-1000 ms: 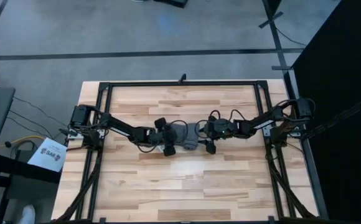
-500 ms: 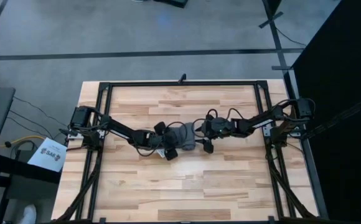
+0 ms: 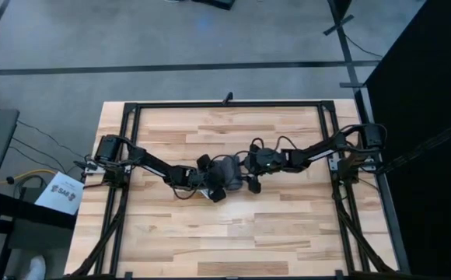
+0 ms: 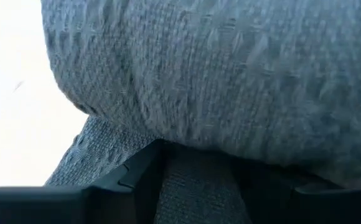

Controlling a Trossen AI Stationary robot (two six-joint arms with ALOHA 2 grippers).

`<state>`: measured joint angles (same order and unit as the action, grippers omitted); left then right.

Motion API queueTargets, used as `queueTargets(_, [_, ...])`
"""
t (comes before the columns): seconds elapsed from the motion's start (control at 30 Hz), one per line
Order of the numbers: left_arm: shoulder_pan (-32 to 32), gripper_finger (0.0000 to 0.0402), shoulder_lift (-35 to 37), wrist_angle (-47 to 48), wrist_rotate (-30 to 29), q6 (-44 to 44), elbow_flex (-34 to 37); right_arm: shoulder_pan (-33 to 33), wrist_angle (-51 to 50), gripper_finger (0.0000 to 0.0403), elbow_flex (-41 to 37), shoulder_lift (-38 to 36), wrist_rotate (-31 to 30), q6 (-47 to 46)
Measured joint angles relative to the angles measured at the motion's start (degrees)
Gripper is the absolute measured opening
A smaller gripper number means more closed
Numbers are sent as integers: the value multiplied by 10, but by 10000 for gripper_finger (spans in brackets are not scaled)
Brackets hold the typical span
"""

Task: Roll towel
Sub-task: Roll the gray towel

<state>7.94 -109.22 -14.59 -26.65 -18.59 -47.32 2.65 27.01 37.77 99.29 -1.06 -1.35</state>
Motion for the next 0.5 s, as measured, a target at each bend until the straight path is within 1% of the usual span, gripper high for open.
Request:
queueTargets(0.3, [10, 173, -1, -1, 0, -26, 1, 5, -19, 258, 38, 6, 0, 34])
queueTargets(0.33, [10, 173, -1, 0, 1, -30, 1, 6, -18, 258, 41, 10, 4, 38])
queueTargets(0.43, [11, 173, -1, -1, 4, -35, 1, 10, -17, 258, 48, 14, 40, 40])
queueTargets(0.5, [11, 173, -1, -2, 6, -35, 1, 9, -12, 258, 56, 20, 45, 52])
